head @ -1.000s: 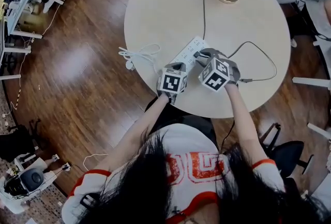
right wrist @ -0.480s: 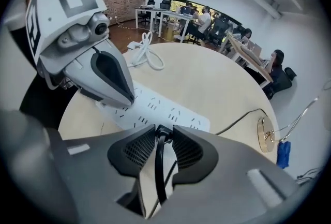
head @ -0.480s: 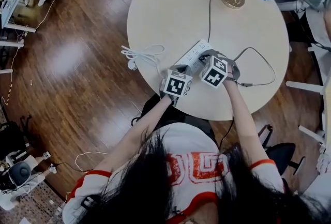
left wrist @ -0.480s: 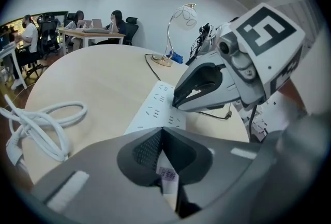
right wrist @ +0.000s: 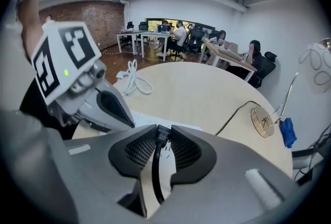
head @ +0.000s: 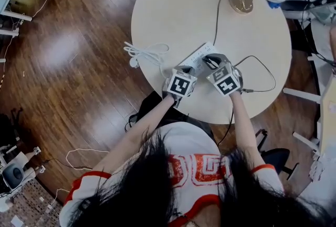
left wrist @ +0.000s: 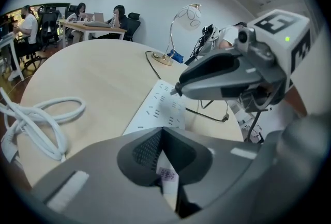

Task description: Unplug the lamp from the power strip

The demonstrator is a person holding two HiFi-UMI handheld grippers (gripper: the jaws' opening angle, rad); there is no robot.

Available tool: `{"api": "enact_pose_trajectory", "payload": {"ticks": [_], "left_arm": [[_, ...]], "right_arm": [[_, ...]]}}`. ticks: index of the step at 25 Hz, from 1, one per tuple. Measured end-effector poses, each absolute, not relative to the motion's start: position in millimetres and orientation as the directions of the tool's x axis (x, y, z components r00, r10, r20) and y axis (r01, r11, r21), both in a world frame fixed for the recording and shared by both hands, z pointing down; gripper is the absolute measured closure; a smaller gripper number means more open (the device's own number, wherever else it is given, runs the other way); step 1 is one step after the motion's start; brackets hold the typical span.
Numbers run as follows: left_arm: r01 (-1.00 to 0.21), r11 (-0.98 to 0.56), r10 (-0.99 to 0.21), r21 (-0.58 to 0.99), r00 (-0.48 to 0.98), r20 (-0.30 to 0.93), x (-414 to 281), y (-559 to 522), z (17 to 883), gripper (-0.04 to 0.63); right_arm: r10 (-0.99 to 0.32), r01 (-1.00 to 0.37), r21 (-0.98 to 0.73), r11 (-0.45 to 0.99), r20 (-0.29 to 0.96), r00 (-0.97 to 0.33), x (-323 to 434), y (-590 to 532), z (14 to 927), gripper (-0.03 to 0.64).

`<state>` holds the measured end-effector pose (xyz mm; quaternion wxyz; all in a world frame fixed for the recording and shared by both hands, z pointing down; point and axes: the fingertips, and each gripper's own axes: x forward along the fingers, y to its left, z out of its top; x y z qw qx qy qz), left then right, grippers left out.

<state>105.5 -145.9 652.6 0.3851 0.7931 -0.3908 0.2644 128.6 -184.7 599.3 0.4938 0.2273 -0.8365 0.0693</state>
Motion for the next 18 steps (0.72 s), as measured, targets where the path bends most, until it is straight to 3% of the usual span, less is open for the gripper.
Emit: {"api": "enact_pose_trajectory", "payload": {"ticks": [4,12,18], "left_arm": [[-0.823,-0.394,-0.408,0.41,0.556,0.724,103.4,-143.7,657.1,0.595],[-0.815,-0.392,-0.401,0.428,0.57,0.717,97.8,-148.7,657.6,0.595],[-0.815,-0.403,-0.407,0.417,0.568,0.716,97.0,-149.9,658.9,0.595]], "right_arm": [[-0.345,-0.475,0.141,0.869,0.86,-0.377,137.7,-185.1,578.5,0.526],[-0.388,-0.677,0.05,0.734,0.85,-0.357,187.5,-159.4,585.9,0.525],[-0.384,-0.669,0.078,0.74,0.865,-0.324,187.0,-134.6,614.7,0.52]]}}
